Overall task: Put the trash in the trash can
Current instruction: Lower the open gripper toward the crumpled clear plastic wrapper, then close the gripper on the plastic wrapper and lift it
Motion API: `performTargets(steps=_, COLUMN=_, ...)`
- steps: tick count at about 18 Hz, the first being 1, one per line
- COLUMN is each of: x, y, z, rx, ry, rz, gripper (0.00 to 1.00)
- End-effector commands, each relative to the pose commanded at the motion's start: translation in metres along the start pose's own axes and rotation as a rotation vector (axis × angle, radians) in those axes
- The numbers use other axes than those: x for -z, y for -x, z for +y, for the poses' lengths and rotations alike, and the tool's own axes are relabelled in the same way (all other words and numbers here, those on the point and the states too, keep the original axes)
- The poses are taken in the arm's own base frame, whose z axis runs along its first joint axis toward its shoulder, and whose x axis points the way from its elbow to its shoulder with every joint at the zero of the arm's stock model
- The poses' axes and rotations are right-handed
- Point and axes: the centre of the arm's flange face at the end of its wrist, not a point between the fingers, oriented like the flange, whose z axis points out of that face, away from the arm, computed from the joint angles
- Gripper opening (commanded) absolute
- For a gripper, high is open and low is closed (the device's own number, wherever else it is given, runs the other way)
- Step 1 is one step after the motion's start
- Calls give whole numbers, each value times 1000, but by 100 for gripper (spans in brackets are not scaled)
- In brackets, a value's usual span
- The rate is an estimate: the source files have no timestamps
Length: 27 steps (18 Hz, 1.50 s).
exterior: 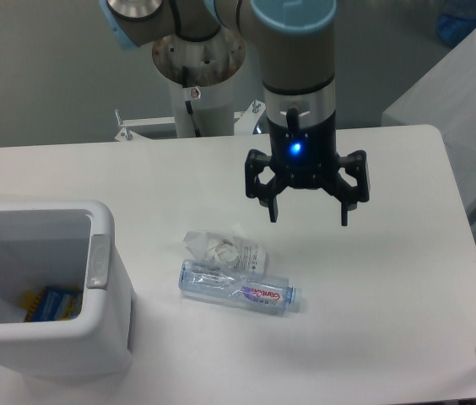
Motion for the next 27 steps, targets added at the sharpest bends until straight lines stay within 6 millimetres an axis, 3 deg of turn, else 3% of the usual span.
performTargets(steps=4, x=-56, y=-22, z=32, rx=-26, ry=80, rz=-73, gripper=100)
performTargets(steps=6, x=-78, y=-63, z=37, rx=-112, ry=126, rz=-58, gripper=100)
performTargets(steps=11, x=-112, y=-93, z=74, rx=-455, ry=209, rz=39, gripper=100)
performTargets(steps=15, x=-132, y=-105, z=86, rx=-710, ry=225, rz=107, gripper=100)
performTargets(steps=19, x=-183, y=-134, z=116, rx=-849, ry=268, rz=208, gripper=100)
performTargets(steps=21, x=-192, y=-142, z=125, rx=-872, ry=239, rz=192, gripper=100)
performTargets(steps=27, x=-214, y=-167, z=123, rx=-892, ry=222, rz=240, gripper=100)
